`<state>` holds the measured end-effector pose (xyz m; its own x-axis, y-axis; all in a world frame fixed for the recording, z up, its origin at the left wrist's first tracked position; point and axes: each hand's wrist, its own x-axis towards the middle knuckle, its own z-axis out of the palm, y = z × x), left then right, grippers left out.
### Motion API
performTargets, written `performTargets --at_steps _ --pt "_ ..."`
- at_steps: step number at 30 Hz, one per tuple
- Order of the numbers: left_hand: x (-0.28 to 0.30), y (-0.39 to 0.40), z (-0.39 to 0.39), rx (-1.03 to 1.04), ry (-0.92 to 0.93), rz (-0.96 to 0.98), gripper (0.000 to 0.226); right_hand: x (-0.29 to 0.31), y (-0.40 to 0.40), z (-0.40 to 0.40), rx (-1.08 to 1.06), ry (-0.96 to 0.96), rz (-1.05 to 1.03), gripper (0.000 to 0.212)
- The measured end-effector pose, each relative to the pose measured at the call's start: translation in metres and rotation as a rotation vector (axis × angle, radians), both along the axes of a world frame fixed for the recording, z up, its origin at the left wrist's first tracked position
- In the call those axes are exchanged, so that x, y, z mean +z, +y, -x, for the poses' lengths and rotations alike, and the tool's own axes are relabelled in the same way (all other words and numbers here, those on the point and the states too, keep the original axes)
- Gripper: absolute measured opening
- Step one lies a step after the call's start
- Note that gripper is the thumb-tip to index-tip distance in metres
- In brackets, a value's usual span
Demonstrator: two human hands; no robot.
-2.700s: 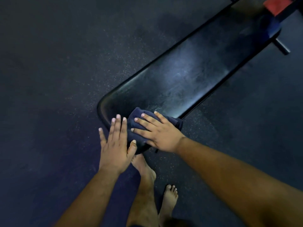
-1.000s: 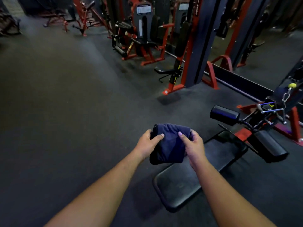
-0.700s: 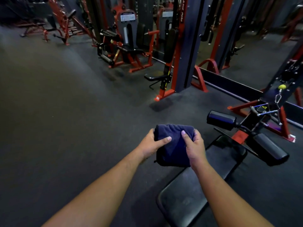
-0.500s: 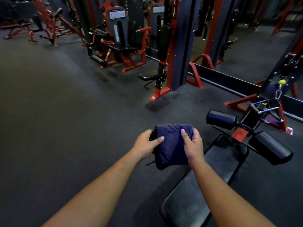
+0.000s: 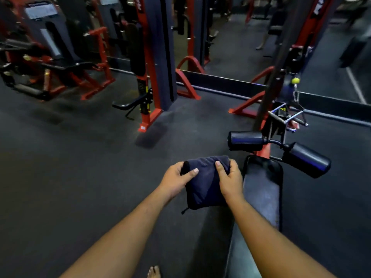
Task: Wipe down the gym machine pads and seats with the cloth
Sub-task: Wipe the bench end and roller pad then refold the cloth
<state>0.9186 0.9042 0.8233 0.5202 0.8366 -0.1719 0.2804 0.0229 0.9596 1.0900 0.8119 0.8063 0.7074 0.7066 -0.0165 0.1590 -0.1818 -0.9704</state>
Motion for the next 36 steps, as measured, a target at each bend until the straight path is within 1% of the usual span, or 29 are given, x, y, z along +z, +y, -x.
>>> performTargets --at_steps 5,9,13,16,18,21,24,26,30,32,36 --pt "0.003 0.08 -0.023 -0.201 0.166 -0.132 0.024 -0.012 0.043 -0.005 -0.213 0.035 0.075 0.016" --pt "0.0 0.125 -0.059 -0.277 0.154 -0.095 0.017 -0.019 0.066 -0.026 -0.347 0.037 0.105 0.028" --pt "-0.014 0.167 -0.13 -0.434 0.162 -0.104 0.017 -0.034 0.09 -0.068 -0.549 0.077 0.072 0.031" --pt "-0.023 0.192 -0.19 -0.54 0.182 -0.127 0.018 -0.047 0.113 -0.107 -0.676 0.128 0.034 0.038" --pt "-0.031 0.211 -0.229 -0.59 0.21 -0.124 0.014 -0.061 0.13 -0.134 -0.714 0.188 0.016 0.048" --pt "-0.045 0.241 -0.285 -0.618 0.252 -0.126 0.018 -0.079 0.154 -0.173 -0.744 0.235 0.03 0.068" --pt "-0.052 0.265 -0.335 -0.654 0.261 -0.148 0.015 -0.089 0.173 -0.209 -0.758 0.249 0.053 0.062" --pt "-0.063 0.279 -0.367 -0.685 0.27 -0.132 0.015 -0.095 0.184 -0.229 -0.802 0.246 0.06 0.062" --pt "-0.086 0.294 -0.417 -0.745 0.315 -0.074 0.014 -0.119 0.207 -0.253 -0.918 0.194 0.186 0.067" --pt "-0.1 0.301 -0.437 -0.786 0.352 -0.077 0.013 -0.129 0.221 -0.259 -0.96 0.153 0.25 0.069" --pt "-0.148 0.331 -0.491 -0.878 0.402 -0.098 0.015 -0.163 0.262 -0.281 -1.048 0.087 0.372 0.087"
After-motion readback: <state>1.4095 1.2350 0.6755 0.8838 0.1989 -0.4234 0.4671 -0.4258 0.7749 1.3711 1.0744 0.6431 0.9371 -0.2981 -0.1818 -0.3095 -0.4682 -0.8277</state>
